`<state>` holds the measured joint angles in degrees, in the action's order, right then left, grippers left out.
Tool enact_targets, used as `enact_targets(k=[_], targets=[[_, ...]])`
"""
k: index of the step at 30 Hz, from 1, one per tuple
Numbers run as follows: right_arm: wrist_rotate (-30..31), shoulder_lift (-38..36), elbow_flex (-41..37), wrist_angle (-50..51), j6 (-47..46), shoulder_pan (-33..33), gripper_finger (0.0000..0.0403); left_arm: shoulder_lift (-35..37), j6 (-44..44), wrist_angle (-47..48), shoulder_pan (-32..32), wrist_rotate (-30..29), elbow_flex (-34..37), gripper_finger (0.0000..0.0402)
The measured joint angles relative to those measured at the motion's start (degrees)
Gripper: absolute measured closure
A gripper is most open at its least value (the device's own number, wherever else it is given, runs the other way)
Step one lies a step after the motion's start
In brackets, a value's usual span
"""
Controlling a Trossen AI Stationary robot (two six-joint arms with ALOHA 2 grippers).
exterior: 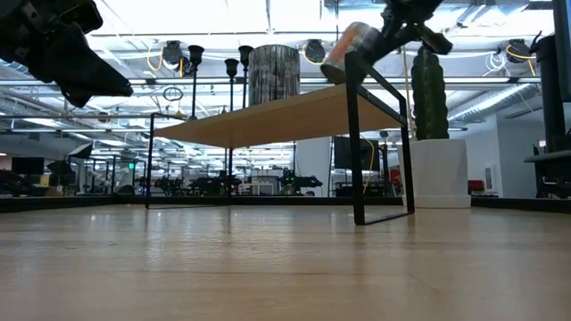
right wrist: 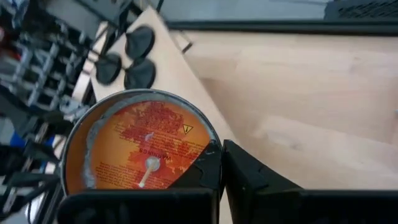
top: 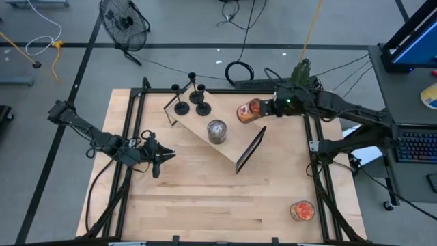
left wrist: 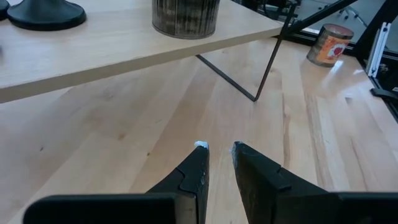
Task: Pick & Place candle stick holders
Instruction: Put the top orange scented candle on the shelf
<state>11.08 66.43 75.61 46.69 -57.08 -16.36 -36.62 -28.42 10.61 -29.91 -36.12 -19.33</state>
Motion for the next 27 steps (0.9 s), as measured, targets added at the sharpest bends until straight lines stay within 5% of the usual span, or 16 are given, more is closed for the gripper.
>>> enact_targets(k=[10,27], targets=[[-3.3,9.8,11.5,6.7,4.3,0.0,0.0403,0.0,0.1,0.4,0.0,0.0,0.0,0.0325],[-7.1,20.8,16.7,6.8,9.8,-0.2,0.0403,0.0,0.2,0.4,0.0,0.0,0.0,0.0325]])
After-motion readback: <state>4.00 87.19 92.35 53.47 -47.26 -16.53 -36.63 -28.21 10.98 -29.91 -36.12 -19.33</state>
